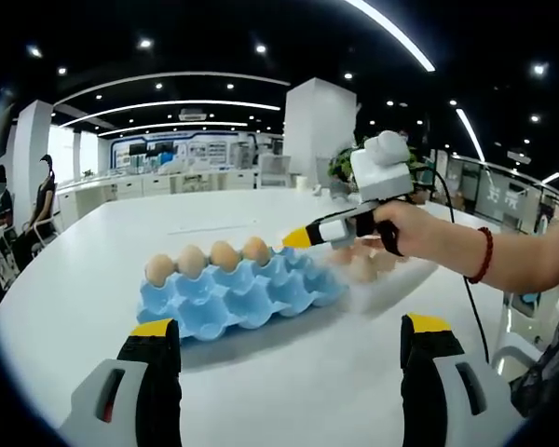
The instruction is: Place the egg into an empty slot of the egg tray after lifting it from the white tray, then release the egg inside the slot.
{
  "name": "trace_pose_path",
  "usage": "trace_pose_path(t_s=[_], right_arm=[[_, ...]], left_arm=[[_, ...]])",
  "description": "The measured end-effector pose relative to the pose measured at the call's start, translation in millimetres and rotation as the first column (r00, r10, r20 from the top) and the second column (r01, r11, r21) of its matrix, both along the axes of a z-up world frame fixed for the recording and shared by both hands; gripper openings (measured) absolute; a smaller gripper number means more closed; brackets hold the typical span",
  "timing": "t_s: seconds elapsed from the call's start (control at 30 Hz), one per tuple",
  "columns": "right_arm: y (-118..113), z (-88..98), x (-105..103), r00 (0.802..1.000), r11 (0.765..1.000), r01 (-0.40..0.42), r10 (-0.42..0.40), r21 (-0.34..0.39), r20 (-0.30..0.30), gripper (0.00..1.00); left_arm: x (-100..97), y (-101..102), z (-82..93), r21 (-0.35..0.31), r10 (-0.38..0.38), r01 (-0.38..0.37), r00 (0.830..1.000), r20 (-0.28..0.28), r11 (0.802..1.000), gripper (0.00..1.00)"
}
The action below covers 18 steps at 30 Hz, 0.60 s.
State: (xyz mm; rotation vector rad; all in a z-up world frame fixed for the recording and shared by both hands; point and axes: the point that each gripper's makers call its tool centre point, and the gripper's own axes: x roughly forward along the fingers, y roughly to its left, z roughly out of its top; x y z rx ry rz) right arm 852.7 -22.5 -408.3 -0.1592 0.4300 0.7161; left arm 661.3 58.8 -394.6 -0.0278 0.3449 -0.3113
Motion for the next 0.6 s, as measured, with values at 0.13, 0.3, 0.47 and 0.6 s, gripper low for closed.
trace_pose_path(t_s=[0.13, 0.3, 0.47, 0.6], right_arm=[[-9.2, -0.8, 1.0, 1.0, 1.0, 0.011, -0.011, -0.009, 0.004, 0.45], [-22.1, -2.9, 2.3, 1.0, 0.999, 0.03, -0.03, -0.017, 0.003, 0.45], [-29.9, -2.4, 4.3, 0.999, 0.999, 0.041, -0.041, -0.018, 0.007, 0.45], [-38.3, -2.3, 8.2, 0.998, 0.998, 0.058, -0.058, -0.014, 0.002, 0.45]], left_arm=[[-0.4, -2.6, -0.3, 0.007, -0.009, 0.009, 1.0, -0.003, 1.0, 1.0], [0.9, -6.0, -0.6, 0.013, -0.019, 0.019, 1.0, -0.004, 1.0, 1.0], [1.6, -8.5, -0.9, 0.025, -0.02, 0.02, 1.0, -0.003, 1.0, 1.0], [1.4, -10.7, -1.3, 0.025, -0.024, 0.024, 1.0, -0.004, 0.999, 1.0]])
